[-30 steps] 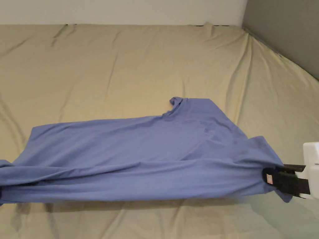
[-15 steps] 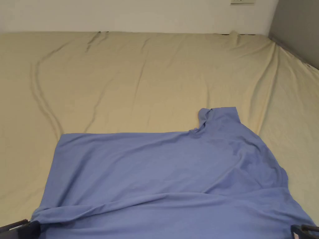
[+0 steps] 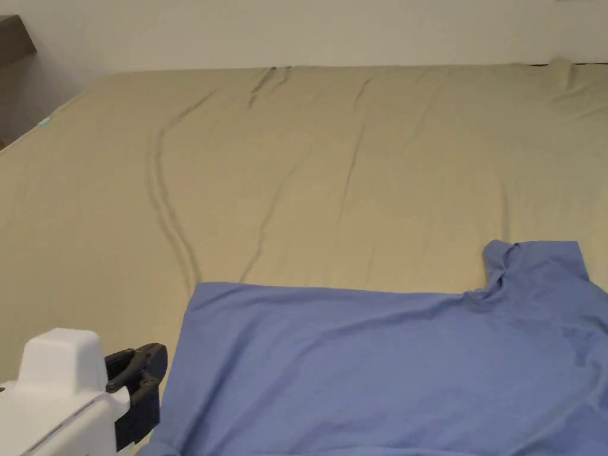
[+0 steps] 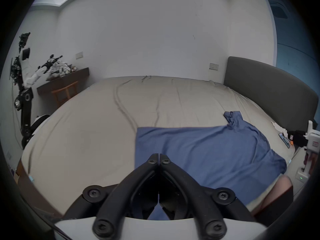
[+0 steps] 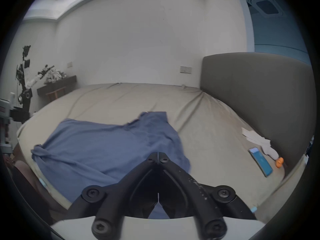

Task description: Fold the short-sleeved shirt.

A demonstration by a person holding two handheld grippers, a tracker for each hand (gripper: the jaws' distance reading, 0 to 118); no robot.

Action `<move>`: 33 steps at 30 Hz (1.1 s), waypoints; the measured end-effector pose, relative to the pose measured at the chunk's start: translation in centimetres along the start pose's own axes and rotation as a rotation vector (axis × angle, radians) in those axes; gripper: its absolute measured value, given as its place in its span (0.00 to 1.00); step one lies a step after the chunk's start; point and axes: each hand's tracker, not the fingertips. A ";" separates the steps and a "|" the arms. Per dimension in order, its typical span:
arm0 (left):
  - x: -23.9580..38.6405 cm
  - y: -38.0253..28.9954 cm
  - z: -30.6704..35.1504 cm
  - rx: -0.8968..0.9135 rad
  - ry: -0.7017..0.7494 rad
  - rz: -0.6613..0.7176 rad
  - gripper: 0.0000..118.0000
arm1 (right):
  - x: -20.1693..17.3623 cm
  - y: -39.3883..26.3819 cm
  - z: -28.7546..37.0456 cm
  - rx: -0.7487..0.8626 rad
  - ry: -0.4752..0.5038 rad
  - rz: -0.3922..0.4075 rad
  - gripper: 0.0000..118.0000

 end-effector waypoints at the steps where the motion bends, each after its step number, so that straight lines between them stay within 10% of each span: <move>1: -0.3 1.0 -2.5 0.003 -0.010 0.011 0.00 | -0.9 0.9 -0.5 0.010 0.014 0.013 0.01; 5: -2.0 3.7 -13.7 -0.110 0.028 0.052 0.19 | -2.4 2.3 -2.1 0.034 0.078 0.041 0.01; 7: -3.0 3.5 -19.3 -0.190 0.055 0.003 0.68 | -2.6 2.6 -2.8 0.023 0.093 0.058 0.01; 9: -3.7 3.1 -23.4 -0.226 0.143 -0.006 0.91 | -2.8 2.9 -3.3 0.016 0.088 0.082 0.01; 16: -4.7 1.4 -27.6 -0.273 0.175 0.120 0.44 | -1.0 2.9 -5.8 -0.035 0.047 0.094 0.01; 19: -2.9 1.0 -25.9 -0.269 0.103 0.050 0.01 | -0.4 3.8 -8.0 -0.081 0.064 0.095 0.01; 24: -2.3 3.1 -20.8 -0.152 0.049 0.077 0.01 | 2.7 6.2 -16.1 -0.167 0.104 0.090 0.05; 26: -2.5 4.1 -18.8 -0.117 0.026 0.080 0.01 | 4.0 7.7 -20.5 -0.172 0.063 0.100 0.39; 28: -2.6 4.9 -17.3 -0.115 -0.002 0.096 0.01 | 5.5 8.7 -25.6 -0.294 0.041 0.067 0.94; 33: -2.1 4.4 -16.3 -0.124 0.015 0.047 0.01 | 8.2 6.9 -34.6 -0.486 0.011 -0.086 0.72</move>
